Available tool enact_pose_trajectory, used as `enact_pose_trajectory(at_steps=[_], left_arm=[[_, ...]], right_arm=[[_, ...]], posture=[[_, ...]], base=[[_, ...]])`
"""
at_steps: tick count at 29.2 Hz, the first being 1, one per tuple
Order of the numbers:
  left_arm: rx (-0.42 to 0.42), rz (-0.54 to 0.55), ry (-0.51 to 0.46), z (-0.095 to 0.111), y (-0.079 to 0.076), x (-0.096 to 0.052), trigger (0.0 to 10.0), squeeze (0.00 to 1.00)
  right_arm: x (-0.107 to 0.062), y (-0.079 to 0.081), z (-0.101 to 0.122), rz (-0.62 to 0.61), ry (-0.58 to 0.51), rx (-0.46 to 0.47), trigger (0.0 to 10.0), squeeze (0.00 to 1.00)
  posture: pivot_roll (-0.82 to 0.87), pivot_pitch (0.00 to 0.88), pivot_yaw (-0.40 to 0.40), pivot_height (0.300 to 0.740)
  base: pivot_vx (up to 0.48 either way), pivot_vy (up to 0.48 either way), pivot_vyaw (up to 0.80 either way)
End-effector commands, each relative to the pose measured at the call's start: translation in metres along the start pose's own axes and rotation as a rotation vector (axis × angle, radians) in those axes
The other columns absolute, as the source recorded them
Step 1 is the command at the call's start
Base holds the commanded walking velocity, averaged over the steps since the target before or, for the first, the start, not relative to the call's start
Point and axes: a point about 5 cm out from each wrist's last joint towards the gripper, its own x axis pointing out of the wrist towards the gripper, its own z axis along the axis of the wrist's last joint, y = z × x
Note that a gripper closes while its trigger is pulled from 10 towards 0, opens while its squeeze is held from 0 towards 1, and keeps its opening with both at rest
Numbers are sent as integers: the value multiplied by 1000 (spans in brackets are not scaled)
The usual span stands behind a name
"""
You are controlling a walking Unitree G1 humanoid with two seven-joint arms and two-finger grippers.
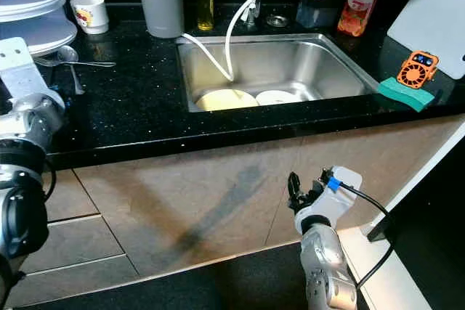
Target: Kitchen organization
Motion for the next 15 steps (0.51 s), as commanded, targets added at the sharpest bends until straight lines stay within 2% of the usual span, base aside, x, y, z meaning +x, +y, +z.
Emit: enact_pose_trajectory(at_steps=[1, 7, 9, 10, 11, 12, 13, 15], left_arm=[[34, 6, 45, -8, 8, 2, 10000, 0], [60, -57, 121, -25, 11, 2, 10000, 0], [53, -64, 145, -31, 11, 2, 8471, 0], [42, -63, 164, -36, 11, 2, 7098, 0], [41, -62, 177, -40, 11, 2, 4157, 0], [42, -62, 185, -42, 12, 2, 4157, 0], [34, -53, 197, -45, 12, 1, 0, 0], [19, -45, 210, -47, 13, 1, 0, 0]], right_arm=[[-2, -3, -2, -12, 6, 4, 10000, 0], [-2, -3, -1, -10, 7, 5, 10000, 0], [-2, -2, -2, -5, 7, 4, 10000, 0], [-1, -1, -2, -4, 8, 4, 10000, 0], [-1, -1, -2, -4, 8, 5, 10000, 0], [-1, -1, -2, -5, 8, 6, 10000, 0], [-2, -1, -2, -5, 8, 7, 10000, 0], [-2, -1, -2, -6, 7, 7, 10000, 0]], posture=[[-20, 16, -35, 740], [-13, 18, -37, 740], [-10, 20, -39, 740], [-10, 20, -39, 740], [-10, 22, -38, 740], [-10, 22, -38, 740], [-12, 22, -37, 740], [-11, 22, -36, 740]], base=[[0, 0, 0], [0, 0, 0], [0, 0, 0], [0, 0, 0], [0, 0, 0], [0, 0, 0], [0, 0, 0], [0, 0, 0]])
